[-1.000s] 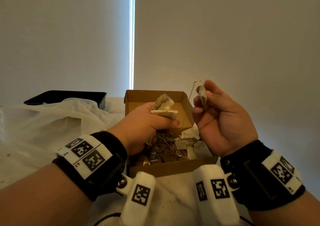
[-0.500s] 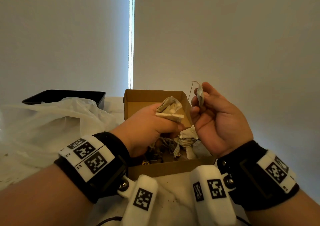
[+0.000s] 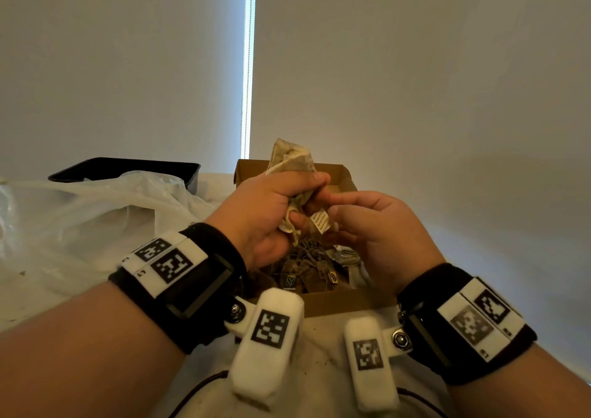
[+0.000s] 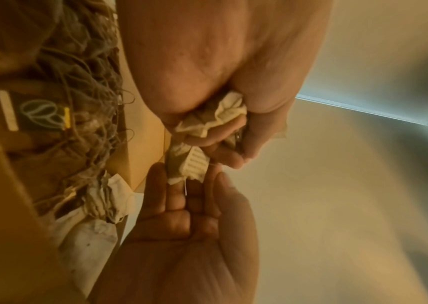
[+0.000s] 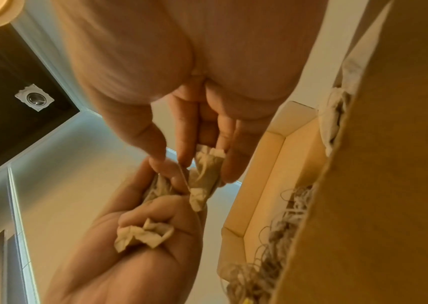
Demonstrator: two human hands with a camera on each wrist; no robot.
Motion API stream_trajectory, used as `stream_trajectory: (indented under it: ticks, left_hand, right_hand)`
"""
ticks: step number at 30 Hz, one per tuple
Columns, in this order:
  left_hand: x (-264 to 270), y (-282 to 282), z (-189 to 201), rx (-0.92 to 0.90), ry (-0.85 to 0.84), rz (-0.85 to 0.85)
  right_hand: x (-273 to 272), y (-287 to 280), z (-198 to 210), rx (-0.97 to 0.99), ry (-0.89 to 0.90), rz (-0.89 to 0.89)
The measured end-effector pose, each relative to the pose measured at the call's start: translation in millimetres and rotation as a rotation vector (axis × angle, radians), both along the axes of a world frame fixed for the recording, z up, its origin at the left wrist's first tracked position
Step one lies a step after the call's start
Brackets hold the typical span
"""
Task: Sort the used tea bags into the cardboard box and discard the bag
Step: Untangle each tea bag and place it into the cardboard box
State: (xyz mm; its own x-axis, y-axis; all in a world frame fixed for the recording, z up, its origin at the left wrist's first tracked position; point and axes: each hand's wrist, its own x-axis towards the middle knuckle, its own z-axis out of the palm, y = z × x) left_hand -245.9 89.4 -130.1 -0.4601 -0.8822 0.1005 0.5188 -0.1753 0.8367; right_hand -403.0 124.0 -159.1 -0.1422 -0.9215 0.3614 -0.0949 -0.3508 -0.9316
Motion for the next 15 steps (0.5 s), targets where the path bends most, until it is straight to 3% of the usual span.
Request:
stream_trajectory:
  ticks: [6,12,15]
  left_hand:
    - [-2.8,-1.2,1.2,0.022,0.018,0.028]
    - [-15.3,-6.2,23.0,-0.105,-0.294,0.072]
    - [-23.4,-16.6,34.9,-0.126,-0.356,0.102]
  right_hand:
    - [2.3,4.0,0.1,0.026,0.08,-0.006]
    - [-14.1,0.2,7.7,0.073,-0.06,-0.119]
    - [-27.6,-2.6,9.7,0.095,-0.072,-0.224]
